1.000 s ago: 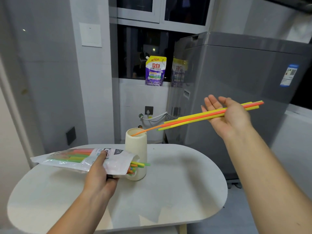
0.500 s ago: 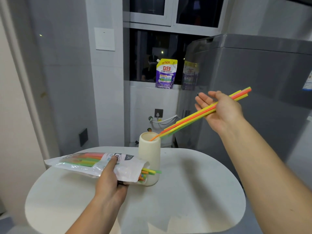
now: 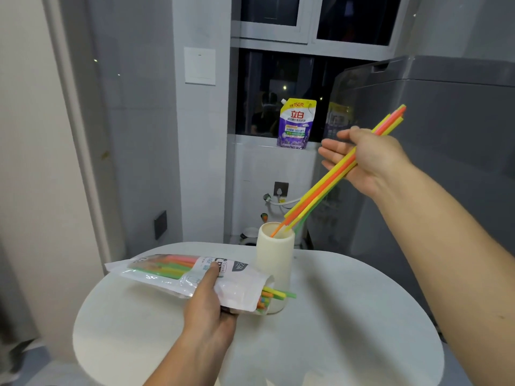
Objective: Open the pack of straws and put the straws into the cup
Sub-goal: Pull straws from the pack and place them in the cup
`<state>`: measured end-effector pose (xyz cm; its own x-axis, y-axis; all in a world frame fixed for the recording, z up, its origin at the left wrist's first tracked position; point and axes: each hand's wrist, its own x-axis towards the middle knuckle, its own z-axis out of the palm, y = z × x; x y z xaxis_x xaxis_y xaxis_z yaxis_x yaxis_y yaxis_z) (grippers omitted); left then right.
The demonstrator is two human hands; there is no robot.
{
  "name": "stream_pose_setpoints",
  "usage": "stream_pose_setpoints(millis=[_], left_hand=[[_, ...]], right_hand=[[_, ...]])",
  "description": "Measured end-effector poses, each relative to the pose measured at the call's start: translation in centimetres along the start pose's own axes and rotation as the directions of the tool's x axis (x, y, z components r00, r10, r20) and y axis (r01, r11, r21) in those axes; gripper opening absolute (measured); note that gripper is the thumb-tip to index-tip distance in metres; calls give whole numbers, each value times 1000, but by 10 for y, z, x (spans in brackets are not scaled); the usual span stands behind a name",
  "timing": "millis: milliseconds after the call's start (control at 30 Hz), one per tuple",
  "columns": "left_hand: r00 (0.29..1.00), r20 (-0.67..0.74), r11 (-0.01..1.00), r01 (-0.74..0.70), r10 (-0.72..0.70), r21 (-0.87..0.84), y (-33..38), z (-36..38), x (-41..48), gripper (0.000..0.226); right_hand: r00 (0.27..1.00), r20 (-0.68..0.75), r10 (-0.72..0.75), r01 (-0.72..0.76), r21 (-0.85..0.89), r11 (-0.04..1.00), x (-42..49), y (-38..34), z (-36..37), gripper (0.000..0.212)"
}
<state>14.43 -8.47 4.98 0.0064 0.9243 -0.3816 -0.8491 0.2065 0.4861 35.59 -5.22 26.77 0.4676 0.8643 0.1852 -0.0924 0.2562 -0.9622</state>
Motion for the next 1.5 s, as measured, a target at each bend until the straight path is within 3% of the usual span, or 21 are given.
stream_pose_setpoints(millis=[433, 967, 1200, 1500], left_hand=[[1000, -20, 1000, 18, -18, -2, 5, -2, -4, 43], [1000, -22, 1000, 13, -13, 15, 4, -5, -1, 38], [1000, 4, 1000, 6, -6, 18, 4, -8, 0, 38], [1000, 15, 1000, 23, -23, 3, 10, -7, -2, 36]], right_hand=[[996, 84, -40, 46, -78, 996, -7, -21, 23, 24], [967, 237, 96, -46, -208, 977, 4, 40, 25, 25], [940, 315, 130, -25, -317, 948, 1, 69, 29, 27], [938, 299, 177, 29, -575, 818, -3, 116, 30, 36]])
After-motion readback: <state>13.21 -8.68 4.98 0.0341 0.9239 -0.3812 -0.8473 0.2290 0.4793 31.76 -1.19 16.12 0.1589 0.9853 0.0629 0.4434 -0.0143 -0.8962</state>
